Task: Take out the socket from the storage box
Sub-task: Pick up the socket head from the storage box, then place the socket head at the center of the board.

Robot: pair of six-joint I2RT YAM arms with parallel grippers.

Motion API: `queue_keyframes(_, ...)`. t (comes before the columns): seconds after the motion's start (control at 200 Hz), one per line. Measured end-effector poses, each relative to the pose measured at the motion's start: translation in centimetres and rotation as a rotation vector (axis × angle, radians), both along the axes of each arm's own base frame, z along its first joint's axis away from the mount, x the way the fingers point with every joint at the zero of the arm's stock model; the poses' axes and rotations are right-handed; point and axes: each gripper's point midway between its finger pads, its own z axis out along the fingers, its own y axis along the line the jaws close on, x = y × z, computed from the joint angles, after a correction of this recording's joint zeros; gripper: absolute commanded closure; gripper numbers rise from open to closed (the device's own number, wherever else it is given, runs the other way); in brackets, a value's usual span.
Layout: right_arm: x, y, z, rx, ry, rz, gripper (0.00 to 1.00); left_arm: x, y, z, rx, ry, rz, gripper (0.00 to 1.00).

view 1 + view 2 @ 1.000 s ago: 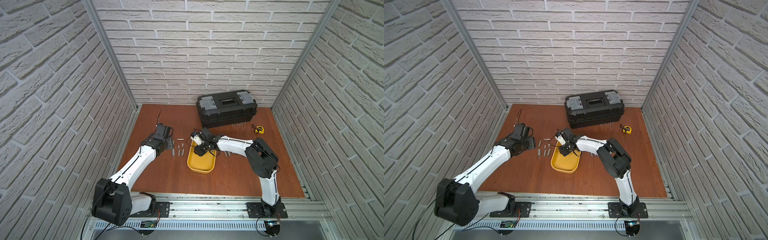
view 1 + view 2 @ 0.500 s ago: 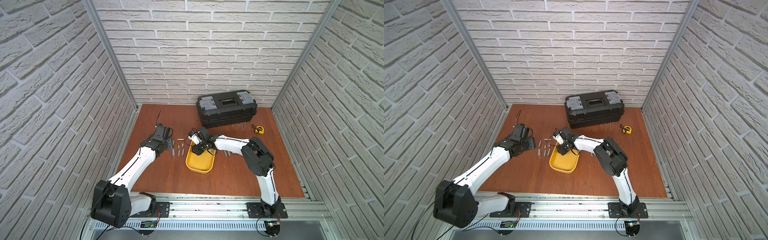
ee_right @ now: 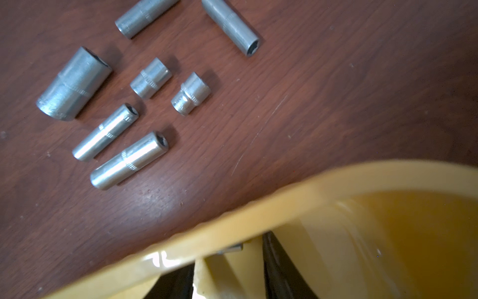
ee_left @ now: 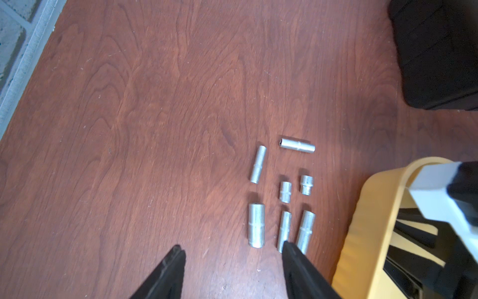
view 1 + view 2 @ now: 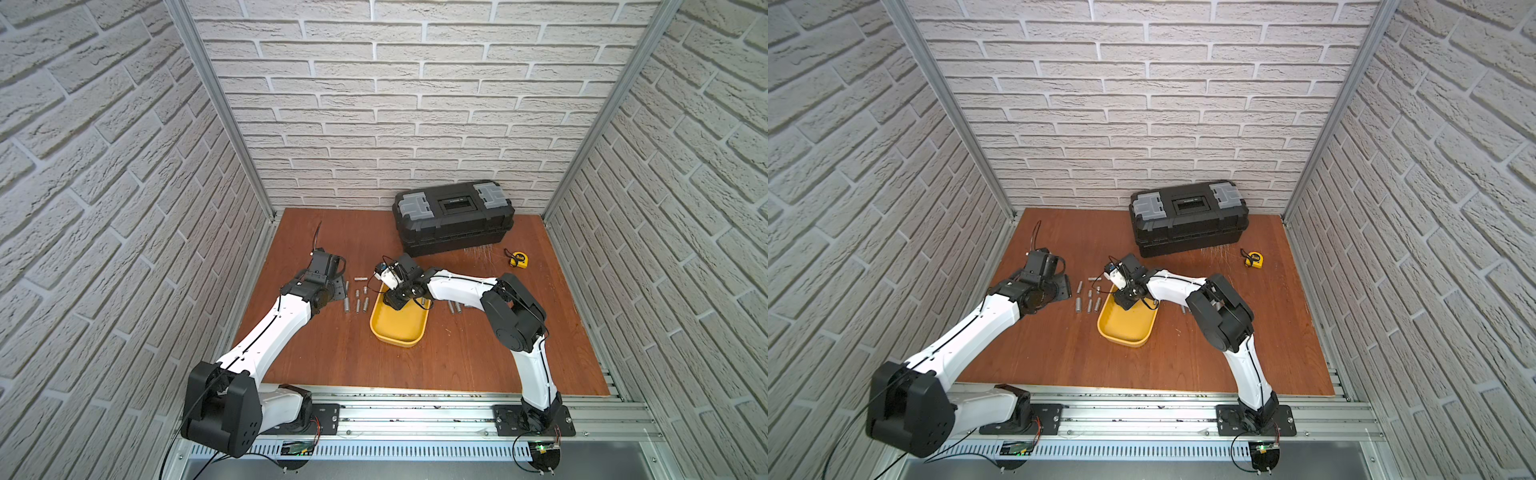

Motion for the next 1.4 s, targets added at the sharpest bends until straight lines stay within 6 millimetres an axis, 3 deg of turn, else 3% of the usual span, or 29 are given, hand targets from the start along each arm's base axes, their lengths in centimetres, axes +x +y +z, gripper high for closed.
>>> queue_keyframes(0.68,0.1,-0.1,-0.1,-0.012,-0.025,0.027,0.74,-0.2,0.0,0.5,-0.010,-0.016,0.006,0.37)
queue_keyframes(0.87,-1.1,-1.3,0.3,-0.046,0.000,0.021,0.75,-0.2,0.0,0.5,-0.013,-0.017,0.009,0.36)
queue_keyframes(0.955,-1.5,-2.0,1.5,-0.054,-0.003,0.014,0.75,-0.2,0.0,0.5,-0.014,-0.016,0.011,0.37)
queue_keyframes(1.15,-1.1,-4.6,7.9,-0.017,-0.092,-0.048,0.75,-0.2,0.0,0.4,-0.017,-0.014,0.007,0.37)
queue_keyframes(1.235,-0.5,-7.2,10.5,-0.004,-0.134,-0.123,0.75,-0.2,-0.1,0.4,-0.019,-0.014,0.004,0.37)
queue_keyframes(1.315,-0.2,-10.4,11.5,-0.011,-0.142,-0.208,0.76,-0.2,-0.2,0.4,-0.017,-0.011,-0.003,0.37)
queue_keyframes(1.4,-0.6,-14.3,10.8,-0.038,-0.115,-0.313,0.76,-0.2,-0.3,0.1,-0.015,-0.001,-0.010,0.37)
